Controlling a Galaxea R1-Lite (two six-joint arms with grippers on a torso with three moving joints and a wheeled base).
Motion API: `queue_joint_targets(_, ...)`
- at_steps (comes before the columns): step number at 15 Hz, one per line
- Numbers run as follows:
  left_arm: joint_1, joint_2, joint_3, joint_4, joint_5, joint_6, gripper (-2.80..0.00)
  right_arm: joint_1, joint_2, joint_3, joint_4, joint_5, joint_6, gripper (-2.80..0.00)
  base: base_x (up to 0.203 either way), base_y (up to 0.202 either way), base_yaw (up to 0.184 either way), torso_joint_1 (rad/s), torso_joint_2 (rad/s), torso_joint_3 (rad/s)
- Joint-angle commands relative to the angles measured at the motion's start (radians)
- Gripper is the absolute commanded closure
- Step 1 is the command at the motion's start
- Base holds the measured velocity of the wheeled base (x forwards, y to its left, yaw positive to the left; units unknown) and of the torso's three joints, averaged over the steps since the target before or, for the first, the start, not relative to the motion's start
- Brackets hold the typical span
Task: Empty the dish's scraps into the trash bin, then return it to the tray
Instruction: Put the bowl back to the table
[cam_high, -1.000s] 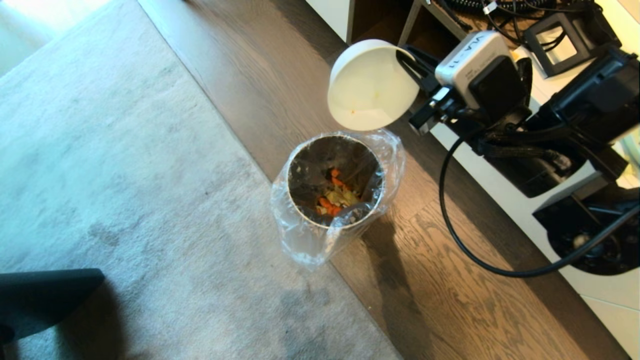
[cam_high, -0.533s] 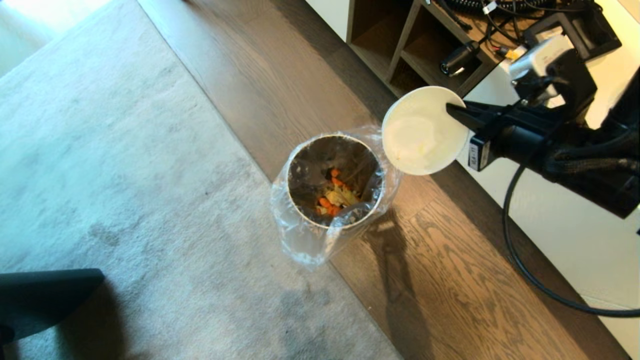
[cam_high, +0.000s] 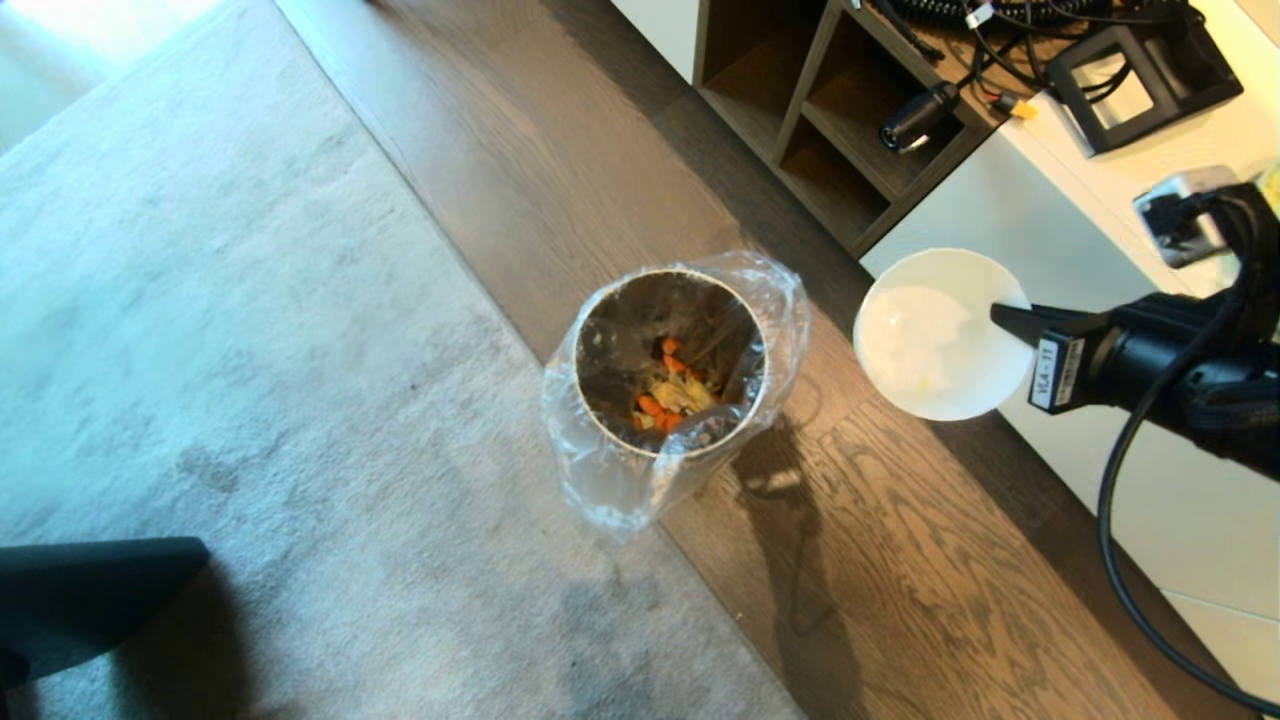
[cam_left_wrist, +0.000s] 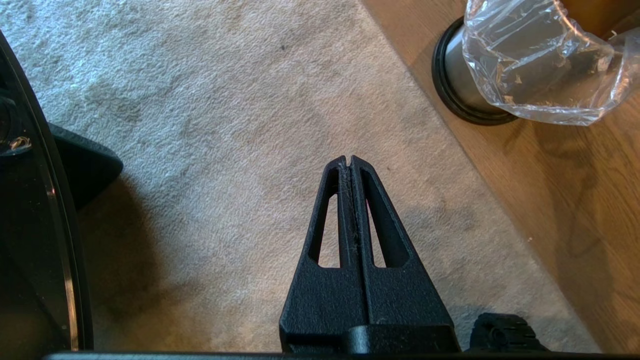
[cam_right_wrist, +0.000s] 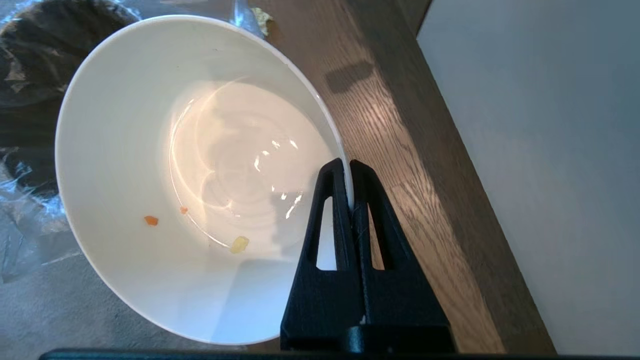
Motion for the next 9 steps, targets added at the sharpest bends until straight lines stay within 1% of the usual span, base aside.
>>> queue_joint_targets(1, 0.000, 0.000, 0.000, 0.000, 0.001, 0.000, 0.00, -0.034, -0.053, 0.062, 0.001, -0.003, 0.017, 0.00, 0.000, 0.000, 0.000, 0.000, 0.00, 0.000)
queue_joint_targets(5, 0.000, 0.000, 0.000, 0.000, 0.000, 0.000, 0.00, -0.088, -0.170, 0.260, -0.001, -0.002, 0.047, 0.00, 0.000, 0.000, 0.000, 0.000, 0.00, 0.000)
queue_joint_targets(9, 0.000, 0.000, 0.000, 0.000, 0.001, 0.000, 0.00, -0.228, -0.282, 0.446, -0.001, 0.002, 0.064, 0.00, 0.000, 0.000, 0.000, 0.000, 0.00, 0.000)
